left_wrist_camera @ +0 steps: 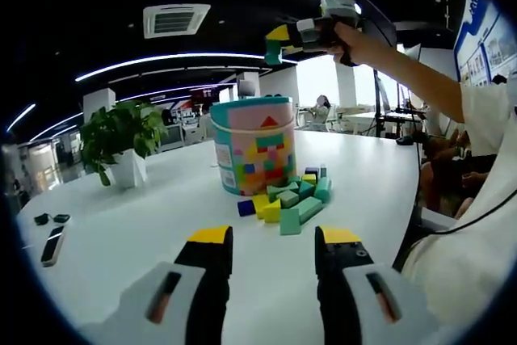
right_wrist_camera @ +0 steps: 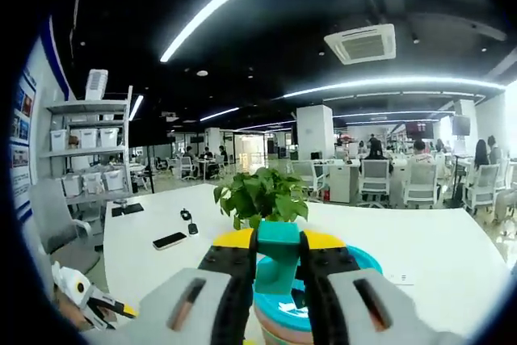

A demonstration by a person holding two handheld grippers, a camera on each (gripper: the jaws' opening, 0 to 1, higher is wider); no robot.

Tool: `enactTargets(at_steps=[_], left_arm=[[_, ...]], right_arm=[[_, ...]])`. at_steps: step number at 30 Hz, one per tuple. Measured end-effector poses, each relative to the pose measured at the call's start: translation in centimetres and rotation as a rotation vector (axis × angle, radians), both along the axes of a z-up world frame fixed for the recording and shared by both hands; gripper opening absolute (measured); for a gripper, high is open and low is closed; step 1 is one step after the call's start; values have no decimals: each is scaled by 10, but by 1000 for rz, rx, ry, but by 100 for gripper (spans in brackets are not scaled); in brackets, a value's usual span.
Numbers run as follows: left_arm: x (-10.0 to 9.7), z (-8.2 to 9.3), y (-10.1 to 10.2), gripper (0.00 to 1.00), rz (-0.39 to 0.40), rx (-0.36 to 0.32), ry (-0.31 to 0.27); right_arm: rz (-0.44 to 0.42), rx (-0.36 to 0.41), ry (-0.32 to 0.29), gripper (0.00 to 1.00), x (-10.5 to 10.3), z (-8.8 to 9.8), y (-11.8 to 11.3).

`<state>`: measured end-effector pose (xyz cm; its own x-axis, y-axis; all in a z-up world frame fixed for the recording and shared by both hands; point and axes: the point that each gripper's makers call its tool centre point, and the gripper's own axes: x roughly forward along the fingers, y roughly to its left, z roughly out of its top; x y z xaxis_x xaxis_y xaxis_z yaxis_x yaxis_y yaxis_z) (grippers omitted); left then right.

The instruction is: Arrange the toys in the designated storage area by placing each visible toy with the group until no toy remains scattered across the table.

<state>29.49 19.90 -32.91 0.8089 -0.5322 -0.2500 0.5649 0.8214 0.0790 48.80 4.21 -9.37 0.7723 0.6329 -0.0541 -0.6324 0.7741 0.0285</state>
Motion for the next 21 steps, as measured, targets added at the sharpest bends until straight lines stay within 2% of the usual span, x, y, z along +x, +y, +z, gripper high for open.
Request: enactTargets(at_steps=[4,8,9,11,15,17,21], left_arm=[[0,0,0,42,2,-11,-2],[-4,7,-6,44,-41,-45,-20],[-7,11,-11,44,-64,-100,-8],[-7,16,-10,44,-70,-149,-12],[-6,21,-3,45,-55,-145,-37],[-8,23,-2,45,-66,-151,-35],[-8,25,1,44,-60,-156,-40]], right_arm=[[-31,23,-14,20,8,7,-2],[-67,15,-32,20,19,11,-7],[-72,18,-16,20,23,9,-8],[-75,20,-3,20,26,8,-6],[-70,55,9,20,33,8,-5],[-117,6,9,20,42,2,-11],[-134,-8,13,20,51,-3,-8]])
